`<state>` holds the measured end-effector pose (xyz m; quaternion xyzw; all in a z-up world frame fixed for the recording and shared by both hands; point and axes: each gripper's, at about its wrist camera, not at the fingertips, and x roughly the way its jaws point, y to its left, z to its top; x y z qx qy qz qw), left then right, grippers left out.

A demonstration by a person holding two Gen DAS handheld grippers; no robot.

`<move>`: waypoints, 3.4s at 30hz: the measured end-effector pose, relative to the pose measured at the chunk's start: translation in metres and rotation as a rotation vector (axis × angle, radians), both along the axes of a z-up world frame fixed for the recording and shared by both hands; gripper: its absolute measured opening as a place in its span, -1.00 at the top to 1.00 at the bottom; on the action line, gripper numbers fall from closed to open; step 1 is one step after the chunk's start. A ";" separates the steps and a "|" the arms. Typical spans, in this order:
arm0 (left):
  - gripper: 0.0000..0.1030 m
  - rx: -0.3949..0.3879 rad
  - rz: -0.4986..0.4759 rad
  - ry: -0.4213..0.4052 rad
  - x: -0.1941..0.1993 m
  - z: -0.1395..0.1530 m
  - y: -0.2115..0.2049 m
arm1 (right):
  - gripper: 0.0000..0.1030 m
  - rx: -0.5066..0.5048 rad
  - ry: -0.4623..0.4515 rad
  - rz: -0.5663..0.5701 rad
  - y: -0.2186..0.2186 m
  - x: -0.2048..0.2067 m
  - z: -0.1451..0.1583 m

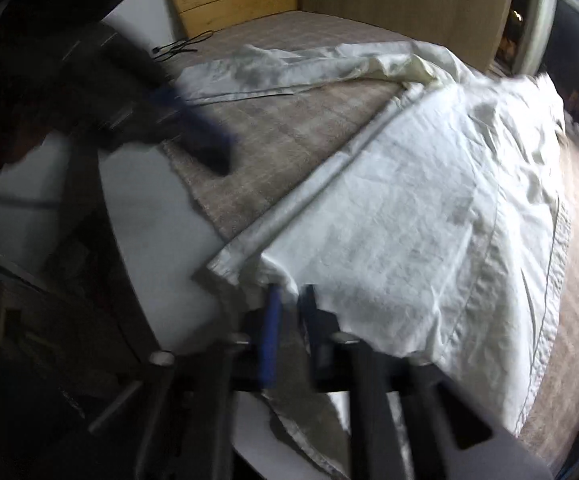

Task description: Fold clothes

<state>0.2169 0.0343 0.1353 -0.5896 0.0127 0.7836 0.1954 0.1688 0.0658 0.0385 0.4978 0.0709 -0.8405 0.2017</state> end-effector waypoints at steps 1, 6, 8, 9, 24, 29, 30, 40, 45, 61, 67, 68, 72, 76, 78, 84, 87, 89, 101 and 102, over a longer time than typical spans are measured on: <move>0.77 0.010 0.006 0.004 0.005 0.000 -0.001 | 0.90 -0.020 -0.001 -0.024 0.007 -0.002 0.004; 0.65 0.097 -0.012 0.046 0.016 0.006 0.011 | 0.93 -0.343 -0.079 -0.230 0.077 -0.008 0.020; 0.65 0.125 -0.031 0.053 0.014 0.006 0.024 | 0.93 -0.403 -0.092 -0.295 0.097 -0.006 0.020; 0.65 0.132 -0.042 0.053 0.012 0.004 0.033 | 0.93 -0.427 -0.099 -0.320 0.105 -0.005 0.019; 0.72 0.079 0.010 -0.011 -0.025 -0.026 0.083 | 0.93 -0.406 -0.087 -0.314 0.104 -0.014 0.013; 0.87 0.174 -0.007 -0.021 -0.026 -0.014 0.072 | 0.80 -0.336 -0.071 -0.257 0.095 -0.002 0.022; 0.87 0.184 -0.012 -0.018 -0.027 -0.010 0.071 | 0.68 -0.316 -0.061 -0.229 0.089 0.002 0.026; 0.87 0.217 -0.076 0.053 -0.039 0.040 0.077 | 0.19 -0.072 0.123 -0.106 0.045 0.005 0.032; 0.11 0.172 0.019 0.102 -0.018 0.036 0.042 | 0.97 -0.238 0.053 -0.248 0.079 -0.016 0.029; 0.69 0.061 0.191 0.003 0.004 -0.039 0.044 | 0.97 -0.647 0.007 -0.430 0.135 -0.016 0.059; 0.95 0.167 0.217 -0.012 0.003 -0.038 0.027 | 0.97 -0.650 0.018 -0.430 0.132 -0.016 0.063; 0.95 0.163 0.220 -0.009 0.004 -0.036 0.024 | 0.97 -0.654 0.019 -0.423 0.131 -0.016 0.064; 0.77 0.182 0.249 0.003 0.008 -0.024 0.005 | 0.97 -0.644 0.025 -0.386 0.121 -0.018 0.074; 0.51 0.082 0.278 0.109 -0.013 0.003 -0.023 | 0.97 -0.630 0.017 -0.371 0.118 -0.019 0.076; 0.26 0.011 0.280 0.161 -0.038 0.013 -0.034 | 0.97 -0.614 0.011 -0.371 0.118 -0.019 0.075; 0.20 -0.232 0.199 0.285 -0.124 0.008 -0.035 | 0.97 -0.622 -0.030 -0.387 0.126 -0.018 0.062; 0.31 -0.339 0.130 0.253 -0.153 -0.013 -0.034 | 0.97 -0.638 -0.055 -0.399 0.130 -0.020 0.054; 0.81 -0.389 0.092 0.224 -0.164 -0.027 -0.036 | 0.97 -0.644 -0.067 -0.400 0.131 -0.022 0.050; 0.97 -0.363 0.276 0.271 -0.177 0.015 -0.113 | 0.97 -0.655 -0.069 -0.319 0.117 -0.023 0.057; 0.97 -0.366 0.296 0.266 -0.178 0.014 -0.121 | 0.97 -0.641 -0.075 -0.305 0.113 -0.022 0.055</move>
